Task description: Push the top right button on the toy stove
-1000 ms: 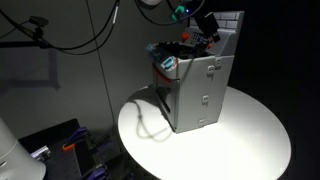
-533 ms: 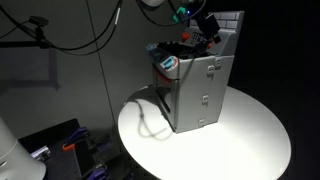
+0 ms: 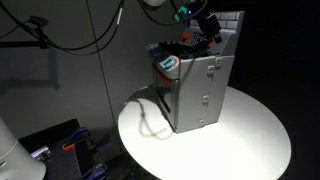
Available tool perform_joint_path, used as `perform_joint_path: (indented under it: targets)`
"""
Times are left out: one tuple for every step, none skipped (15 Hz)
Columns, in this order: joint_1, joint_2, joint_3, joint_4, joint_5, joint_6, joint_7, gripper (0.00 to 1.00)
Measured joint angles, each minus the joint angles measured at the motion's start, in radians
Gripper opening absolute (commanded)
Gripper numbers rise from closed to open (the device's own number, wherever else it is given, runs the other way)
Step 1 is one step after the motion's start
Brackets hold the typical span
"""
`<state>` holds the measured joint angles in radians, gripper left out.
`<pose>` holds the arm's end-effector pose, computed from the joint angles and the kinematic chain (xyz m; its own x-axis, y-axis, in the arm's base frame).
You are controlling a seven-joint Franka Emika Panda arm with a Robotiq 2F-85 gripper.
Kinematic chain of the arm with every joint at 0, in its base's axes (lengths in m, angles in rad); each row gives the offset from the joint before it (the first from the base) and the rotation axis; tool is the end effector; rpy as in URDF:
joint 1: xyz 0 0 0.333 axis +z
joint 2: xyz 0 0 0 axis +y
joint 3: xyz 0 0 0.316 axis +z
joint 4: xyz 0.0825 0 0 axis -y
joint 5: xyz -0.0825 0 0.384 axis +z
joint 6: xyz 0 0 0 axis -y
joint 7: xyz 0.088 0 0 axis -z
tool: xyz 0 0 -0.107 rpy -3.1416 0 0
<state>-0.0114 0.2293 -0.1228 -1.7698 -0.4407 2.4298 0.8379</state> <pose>0.6550 -0.0836 0.4784 0.6548 -0.5314 0.5374 -0.6403 -0.7678 0.0209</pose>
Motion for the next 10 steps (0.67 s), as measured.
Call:
perform_joint_path:
  targets:
    - [0.000, 0.002, 0.000, 0.003, 0.000, -0.001, 0.000, 1.00]
    - [0.000, 0.004, -0.001, 0.006, 0.000, -0.002, 0.000, 1.00]
    - [0.000, 0.006, -0.001, 0.009, 0.000, -0.003, 0.000, 1.00]
    - [0.000, 0.009, -0.002, 0.013, 0.000, -0.005, 0.000, 1.00]
    - [0.000, 0.010, -0.002, 0.014, 0.000, -0.006, 0.000, 1.00]
    - [0.000, 0.010, -0.002, 0.015, 0.000, -0.006, 0.000, 1.00]
    - [0.001, 0.010, -0.002, 0.015, 0.000, -0.007, 0.000, 1.00]
    - [0.001, 0.010, -0.002, 0.015, 0.006, -0.011, -0.003, 1.00]
    - [0.002, 0.008, -0.002, 0.014, 0.014, -0.019, -0.010, 1.00]
    - [0.003, 0.003, -0.001, 0.013, 0.027, -0.031, -0.022, 1.00]
